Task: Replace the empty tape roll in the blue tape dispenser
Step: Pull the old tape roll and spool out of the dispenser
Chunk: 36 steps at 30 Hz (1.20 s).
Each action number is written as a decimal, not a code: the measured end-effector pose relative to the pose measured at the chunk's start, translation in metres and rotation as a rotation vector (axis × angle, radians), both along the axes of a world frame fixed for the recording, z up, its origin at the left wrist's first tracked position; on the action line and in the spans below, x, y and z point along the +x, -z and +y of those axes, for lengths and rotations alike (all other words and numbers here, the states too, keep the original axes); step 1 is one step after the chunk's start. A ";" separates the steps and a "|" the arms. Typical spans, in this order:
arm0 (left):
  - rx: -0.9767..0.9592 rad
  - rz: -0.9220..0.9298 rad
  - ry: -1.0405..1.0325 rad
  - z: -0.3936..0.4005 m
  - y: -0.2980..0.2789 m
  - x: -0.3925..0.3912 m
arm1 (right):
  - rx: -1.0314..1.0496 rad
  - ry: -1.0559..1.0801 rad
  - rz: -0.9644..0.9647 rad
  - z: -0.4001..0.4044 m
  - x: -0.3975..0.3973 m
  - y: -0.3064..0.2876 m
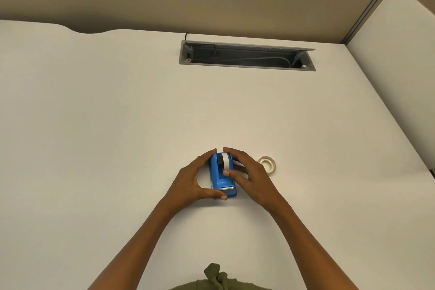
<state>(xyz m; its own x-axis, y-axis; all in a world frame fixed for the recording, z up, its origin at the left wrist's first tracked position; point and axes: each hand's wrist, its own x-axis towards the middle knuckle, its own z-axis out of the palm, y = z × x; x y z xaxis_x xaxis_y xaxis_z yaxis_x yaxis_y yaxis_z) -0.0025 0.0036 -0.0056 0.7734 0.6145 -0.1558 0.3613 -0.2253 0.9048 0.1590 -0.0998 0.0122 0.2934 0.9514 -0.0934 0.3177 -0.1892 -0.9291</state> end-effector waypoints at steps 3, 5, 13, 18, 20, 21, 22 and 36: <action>-0.002 0.006 0.002 0.000 0.000 0.000 | 0.012 -0.001 -0.025 0.001 0.001 -0.001; -0.005 0.008 0.004 0.000 -0.001 0.000 | 0.019 0.006 -0.035 0.003 0.002 -0.001; -0.007 0.000 0.005 -0.001 -0.005 -0.001 | 0.000 0.069 0.120 0.007 0.006 -0.007; -0.025 0.001 0.003 -0.002 -0.007 -0.001 | 0.027 0.125 0.226 0.009 0.002 -0.016; -0.056 -0.003 0.005 -0.002 -0.010 -0.002 | 0.027 0.155 0.198 0.007 0.000 -0.017; -0.083 -0.010 0.000 -0.002 -0.012 -0.003 | 0.036 0.175 0.171 0.006 0.000 -0.018; -0.108 -0.029 -0.016 -0.001 -0.016 -0.005 | 0.052 0.196 0.154 0.005 -0.001 -0.019; -0.247 -0.318 -0.260 -0.009 -0.077 0.003 | 0.093 0.282 0.453 0.002 -0.016 -0.044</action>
